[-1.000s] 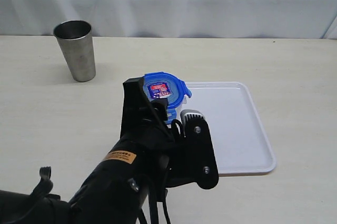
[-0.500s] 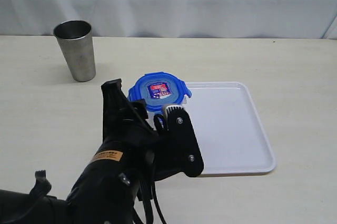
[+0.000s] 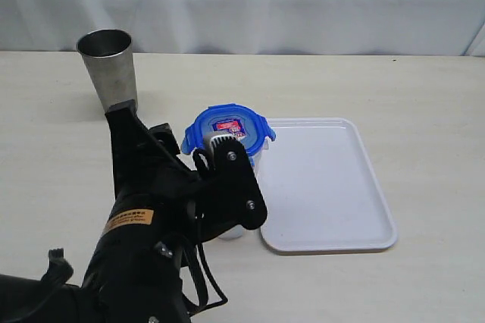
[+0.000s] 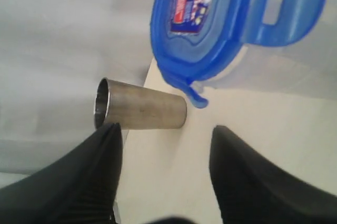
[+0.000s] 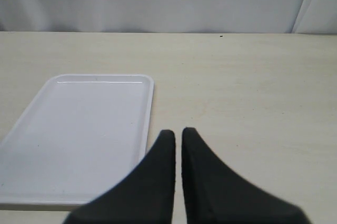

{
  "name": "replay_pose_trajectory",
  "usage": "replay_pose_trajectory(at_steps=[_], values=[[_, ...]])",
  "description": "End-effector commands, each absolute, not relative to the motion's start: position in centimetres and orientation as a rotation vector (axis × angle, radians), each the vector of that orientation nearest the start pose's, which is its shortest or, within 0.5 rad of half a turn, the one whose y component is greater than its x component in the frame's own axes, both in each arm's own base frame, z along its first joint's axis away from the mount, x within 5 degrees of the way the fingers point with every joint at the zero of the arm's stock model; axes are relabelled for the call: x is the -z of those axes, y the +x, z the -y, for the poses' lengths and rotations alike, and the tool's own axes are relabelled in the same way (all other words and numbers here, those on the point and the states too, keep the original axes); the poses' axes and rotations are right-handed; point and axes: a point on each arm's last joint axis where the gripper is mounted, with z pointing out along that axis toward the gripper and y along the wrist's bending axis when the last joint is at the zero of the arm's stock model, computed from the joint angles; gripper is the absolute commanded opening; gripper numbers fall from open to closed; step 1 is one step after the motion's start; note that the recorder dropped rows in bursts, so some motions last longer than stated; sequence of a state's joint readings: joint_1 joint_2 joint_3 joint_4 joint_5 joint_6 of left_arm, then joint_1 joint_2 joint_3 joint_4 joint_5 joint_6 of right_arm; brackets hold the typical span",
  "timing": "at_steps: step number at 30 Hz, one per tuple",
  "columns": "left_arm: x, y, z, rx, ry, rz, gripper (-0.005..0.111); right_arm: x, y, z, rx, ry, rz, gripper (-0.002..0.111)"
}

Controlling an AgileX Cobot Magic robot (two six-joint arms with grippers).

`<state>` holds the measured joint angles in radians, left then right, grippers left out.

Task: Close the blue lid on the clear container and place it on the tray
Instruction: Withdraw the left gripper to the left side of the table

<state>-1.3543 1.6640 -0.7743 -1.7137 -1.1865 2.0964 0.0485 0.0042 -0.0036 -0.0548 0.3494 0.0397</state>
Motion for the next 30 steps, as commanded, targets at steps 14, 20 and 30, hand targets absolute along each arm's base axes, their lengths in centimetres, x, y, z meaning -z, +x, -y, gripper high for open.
replay_pose_trajectory(at_steps=[14, 20, 30], values=[[-22.4, 16.9, 20.9, -0.872, 0.916, -1.776, 0.050, -18.2, 5.3, -0.1, -0.006, -0.040, -1.828, 0.005], [-23.2, 18.2, 17.0, -0.912, 0.787, -1.831, 0.050, -18.2, 5.3, -0.1, -0.006, -0.040, -1.828, 0.005], [-25.0, 21.5, 12.9, -0.678, 0.379, -1.785, 0.050, -18.2, 5.3, -0.1, -0.006, -0.040, -1.828, 0.005]])
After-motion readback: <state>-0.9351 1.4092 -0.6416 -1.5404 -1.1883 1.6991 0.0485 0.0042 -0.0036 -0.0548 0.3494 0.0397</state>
